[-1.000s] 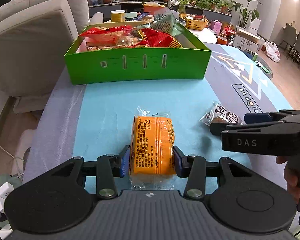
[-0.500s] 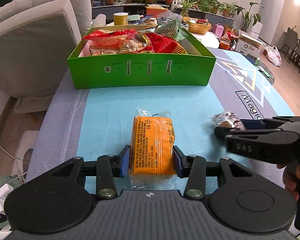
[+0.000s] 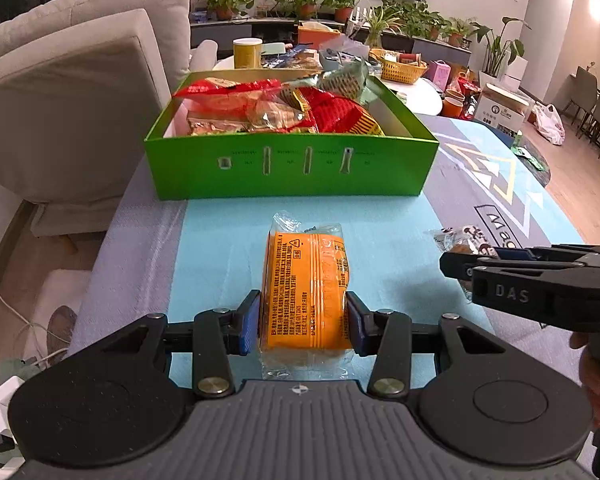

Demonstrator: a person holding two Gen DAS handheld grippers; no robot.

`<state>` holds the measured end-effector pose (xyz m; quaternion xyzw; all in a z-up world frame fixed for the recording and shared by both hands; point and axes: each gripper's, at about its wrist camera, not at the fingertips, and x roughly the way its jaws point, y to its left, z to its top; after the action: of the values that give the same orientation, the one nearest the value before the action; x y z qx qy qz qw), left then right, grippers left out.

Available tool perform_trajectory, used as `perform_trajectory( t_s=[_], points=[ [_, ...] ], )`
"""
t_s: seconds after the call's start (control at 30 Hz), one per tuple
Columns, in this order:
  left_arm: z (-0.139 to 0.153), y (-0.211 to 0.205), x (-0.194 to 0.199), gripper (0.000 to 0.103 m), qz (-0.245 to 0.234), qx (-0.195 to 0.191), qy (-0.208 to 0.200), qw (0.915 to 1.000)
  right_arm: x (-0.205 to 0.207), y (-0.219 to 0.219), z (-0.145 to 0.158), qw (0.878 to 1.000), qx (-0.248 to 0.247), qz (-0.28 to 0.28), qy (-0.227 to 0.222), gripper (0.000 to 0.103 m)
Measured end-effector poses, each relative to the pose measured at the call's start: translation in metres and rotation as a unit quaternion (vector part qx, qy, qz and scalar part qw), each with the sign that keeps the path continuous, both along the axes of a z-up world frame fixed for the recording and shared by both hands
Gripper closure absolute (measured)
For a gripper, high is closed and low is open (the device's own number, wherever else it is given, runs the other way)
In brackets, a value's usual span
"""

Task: Organize snacks
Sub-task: 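Carry both packets over the green box with both grippers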

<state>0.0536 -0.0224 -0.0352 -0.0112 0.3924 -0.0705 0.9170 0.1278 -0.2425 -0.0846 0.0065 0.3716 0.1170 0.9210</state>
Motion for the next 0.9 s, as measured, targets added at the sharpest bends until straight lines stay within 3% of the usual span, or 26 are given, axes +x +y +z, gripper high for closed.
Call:
perform_trajectory(
  t_s=[0.9],
  points=[
    [0.066, 0.006, 0.068, 0.062, 0.000, 0.024, -0.078, 0.9967, 0.047, 0.015, 0.073, 0.995, 0.065, 0.000, -0.069, 0.027]
  ],
)
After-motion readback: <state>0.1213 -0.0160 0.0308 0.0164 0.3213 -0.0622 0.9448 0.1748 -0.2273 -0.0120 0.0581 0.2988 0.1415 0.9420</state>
